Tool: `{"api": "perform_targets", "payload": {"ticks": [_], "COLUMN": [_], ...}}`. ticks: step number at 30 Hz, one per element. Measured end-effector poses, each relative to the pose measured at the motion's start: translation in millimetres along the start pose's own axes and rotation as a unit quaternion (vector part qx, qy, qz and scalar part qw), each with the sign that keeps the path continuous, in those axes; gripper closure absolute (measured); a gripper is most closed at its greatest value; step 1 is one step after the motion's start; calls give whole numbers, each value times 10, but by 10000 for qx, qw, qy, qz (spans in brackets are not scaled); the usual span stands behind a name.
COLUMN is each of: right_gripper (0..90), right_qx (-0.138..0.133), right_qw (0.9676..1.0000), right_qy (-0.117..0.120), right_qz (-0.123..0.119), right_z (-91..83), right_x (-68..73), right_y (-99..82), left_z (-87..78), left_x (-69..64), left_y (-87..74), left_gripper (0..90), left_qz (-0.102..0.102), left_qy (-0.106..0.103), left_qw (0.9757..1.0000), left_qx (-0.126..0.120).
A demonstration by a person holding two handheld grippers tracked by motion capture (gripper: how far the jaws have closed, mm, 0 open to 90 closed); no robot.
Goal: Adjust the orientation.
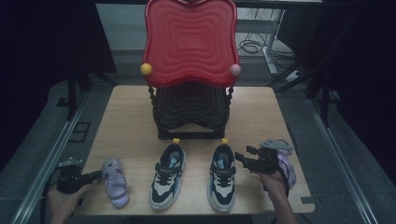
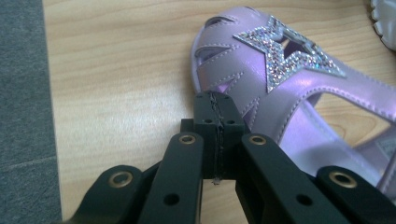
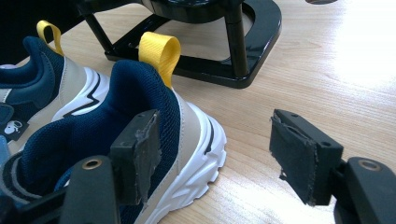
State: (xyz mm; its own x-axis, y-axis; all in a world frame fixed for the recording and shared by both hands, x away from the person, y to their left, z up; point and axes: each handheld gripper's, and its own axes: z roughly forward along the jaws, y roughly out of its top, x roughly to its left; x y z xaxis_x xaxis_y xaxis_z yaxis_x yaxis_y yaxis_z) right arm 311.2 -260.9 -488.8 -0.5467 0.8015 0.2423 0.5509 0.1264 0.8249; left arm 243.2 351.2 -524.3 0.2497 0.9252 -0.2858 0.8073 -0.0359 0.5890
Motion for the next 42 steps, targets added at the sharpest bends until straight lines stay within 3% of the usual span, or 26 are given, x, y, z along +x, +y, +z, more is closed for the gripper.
{"api": "perform_targets", "payload": {"ticks": [20, 32, 34, 36, 38, 39, 41, 42], "right_gripper": [337, 337, 337, 336, 334, 334, 333, 333], "right_qx": [20, 21, -11, -58, -91, -91, -125, -136], "right_qw": [10000, 10000, 10000, 10000, 10000, 10000, 9999, 9999], "right_qy": [0, 16, -8, 2, 12, 12, 27, 32], "right_qz": [25, 29, 23, 21, -4, -4, -59, -59], "right_z": [11, 15, 6, -1, 1, 1, 5, 5], "right_x": [-5, -8, -10, -6, 0, 0, 16, 20], "right_y": [-8, -9, -4, -3, -3, -3, -1, 0], "left_z": [181, 208, 166, 93, 58, -13, -137, -244], "left_x": [-17, -25, -19, -64, -93, -148, -280, -446], "left_y": [257, 300, 305, 318, 327, 350, 399, 455], "left_gripper": [888, 862, 809, 749, 669, 669, 543, 510], "left_qz": [202, 254, 234, 293, 326, 386, 485, 657], "left_qy": [-78, -83, -3, 217, 255, 245, 211, 88], "left_qw": [9995, 9994, 9997, 9993, 9990, 9984, 9966, 9935], "left_qx": [214, 221, 90, -60, -137, -317, -639, -923]}}
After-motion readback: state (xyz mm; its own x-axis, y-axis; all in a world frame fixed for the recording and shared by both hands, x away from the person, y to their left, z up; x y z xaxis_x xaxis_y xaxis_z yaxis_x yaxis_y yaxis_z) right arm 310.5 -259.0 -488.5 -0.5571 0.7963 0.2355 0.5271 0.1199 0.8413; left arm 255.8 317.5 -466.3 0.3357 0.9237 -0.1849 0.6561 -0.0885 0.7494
